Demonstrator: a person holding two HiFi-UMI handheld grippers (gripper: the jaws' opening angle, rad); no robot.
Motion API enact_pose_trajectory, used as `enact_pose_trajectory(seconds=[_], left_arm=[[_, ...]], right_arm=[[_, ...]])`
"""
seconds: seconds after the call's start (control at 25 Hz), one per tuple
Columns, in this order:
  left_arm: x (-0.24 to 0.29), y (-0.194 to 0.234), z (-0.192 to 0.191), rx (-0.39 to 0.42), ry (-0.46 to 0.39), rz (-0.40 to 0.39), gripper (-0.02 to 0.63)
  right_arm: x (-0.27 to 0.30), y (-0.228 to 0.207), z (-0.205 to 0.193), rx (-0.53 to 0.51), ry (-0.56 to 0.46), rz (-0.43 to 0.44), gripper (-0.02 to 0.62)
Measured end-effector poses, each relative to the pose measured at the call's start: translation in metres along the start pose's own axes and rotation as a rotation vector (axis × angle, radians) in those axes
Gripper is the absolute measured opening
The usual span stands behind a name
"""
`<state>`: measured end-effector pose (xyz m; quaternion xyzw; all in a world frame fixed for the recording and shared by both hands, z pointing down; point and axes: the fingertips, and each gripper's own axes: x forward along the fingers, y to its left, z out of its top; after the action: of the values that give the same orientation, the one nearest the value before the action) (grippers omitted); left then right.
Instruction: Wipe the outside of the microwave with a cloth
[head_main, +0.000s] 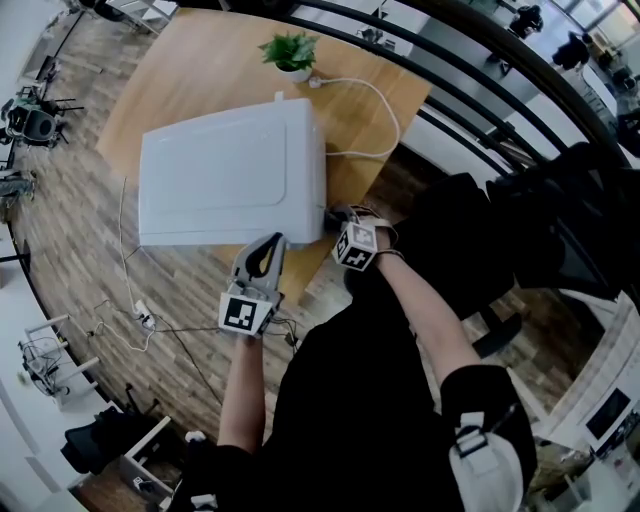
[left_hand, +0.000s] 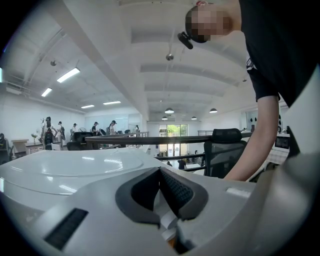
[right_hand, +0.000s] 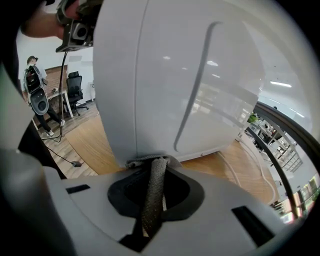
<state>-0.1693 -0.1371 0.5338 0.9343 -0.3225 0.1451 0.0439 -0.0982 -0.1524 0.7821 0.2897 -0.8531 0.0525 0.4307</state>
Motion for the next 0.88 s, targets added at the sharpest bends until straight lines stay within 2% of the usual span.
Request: enact_pose_trajectory(seconds=[0.36,0.48,0.68,0.88], left_arm=[[0.002,-0.003,0.004,-0.002,-0.011,0.007,0.003],[0.003,-0.002,0.004,-0.007,-0.016,0.013,0.003],[0.005,-0.004,0.003,-0.013,-0.034,0.005,0.003],[0.003,-0.005,0.007,-0.026,-0.056,0.015,0.003]], right_arm=[[-0.018,0.032,-0.002,-0.004,-0.005,0.039,0.031],[-0.021,0.044,-0.003,0.002,-0.019,0.079,0.032],[-0.042,0.073,-0.008,0.114,-0.078,0.166,0.032],[-0.081,0.085,-0.01,0.224,-0.129,0.167,0.032]])
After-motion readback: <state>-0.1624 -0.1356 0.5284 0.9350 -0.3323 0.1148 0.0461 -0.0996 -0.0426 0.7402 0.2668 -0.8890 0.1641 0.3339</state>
